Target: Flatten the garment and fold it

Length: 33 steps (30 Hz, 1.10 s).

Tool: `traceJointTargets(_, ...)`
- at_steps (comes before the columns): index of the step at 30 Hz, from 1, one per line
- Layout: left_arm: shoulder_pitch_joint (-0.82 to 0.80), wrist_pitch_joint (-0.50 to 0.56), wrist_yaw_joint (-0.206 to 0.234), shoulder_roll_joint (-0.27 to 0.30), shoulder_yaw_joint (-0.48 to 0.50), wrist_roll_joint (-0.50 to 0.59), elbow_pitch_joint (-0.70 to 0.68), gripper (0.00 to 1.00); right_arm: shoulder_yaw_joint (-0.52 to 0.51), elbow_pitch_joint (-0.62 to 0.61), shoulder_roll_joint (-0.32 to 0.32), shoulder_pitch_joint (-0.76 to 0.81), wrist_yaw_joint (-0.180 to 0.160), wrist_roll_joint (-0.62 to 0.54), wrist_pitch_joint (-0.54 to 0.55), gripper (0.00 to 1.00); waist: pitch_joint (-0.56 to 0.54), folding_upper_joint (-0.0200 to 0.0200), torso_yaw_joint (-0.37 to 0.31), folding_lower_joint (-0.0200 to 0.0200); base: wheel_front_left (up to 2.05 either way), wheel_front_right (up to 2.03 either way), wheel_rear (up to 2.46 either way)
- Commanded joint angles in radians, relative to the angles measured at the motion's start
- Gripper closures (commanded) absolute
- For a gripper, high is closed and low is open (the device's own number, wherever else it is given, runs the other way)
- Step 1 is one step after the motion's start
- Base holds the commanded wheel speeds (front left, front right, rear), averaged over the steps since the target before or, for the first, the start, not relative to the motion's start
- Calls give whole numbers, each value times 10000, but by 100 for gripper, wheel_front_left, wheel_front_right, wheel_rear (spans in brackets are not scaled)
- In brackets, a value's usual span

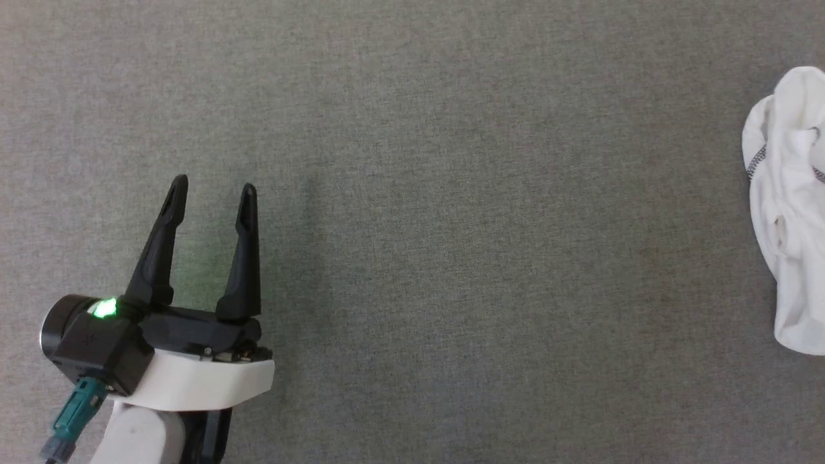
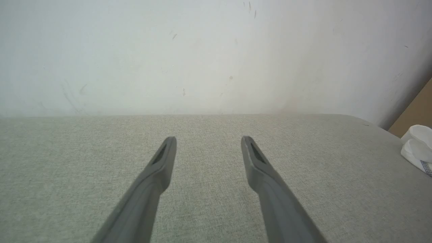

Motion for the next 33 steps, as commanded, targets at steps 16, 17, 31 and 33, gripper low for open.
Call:
traceJointTargets(16, 1047, -142, 56, -904, 580, 175, 338, 0, -1104, -909, 1504, 856, -9, 520, -1484, 0, -2674, 0, 2, -2, 0, 0, 0)
traceJointTargets(17, 1147, -143, 62, -945, 612, 248, 373, 0, -1112, -1156, 1711, 1020, -9, 556, -1593, 0, -2819, 0, 11, -2, 0, 0, 0)
traceJointTargets(31, 1773, -144, -141, -1609, 911, 1014, 728, 0, 123, -3934, 3669, 3079, -9, 77, -4002, 0, -3870, 0, 235, -2, 0, 0, 0)
traceJointTargets(33, 1806, -144, -175, -1644, 908, 1074, 774, 0, 157, -4037, 3805, 3237, -9, -44, -4191, 0, -3921, 0, 285, -2, 0, 0, 0)
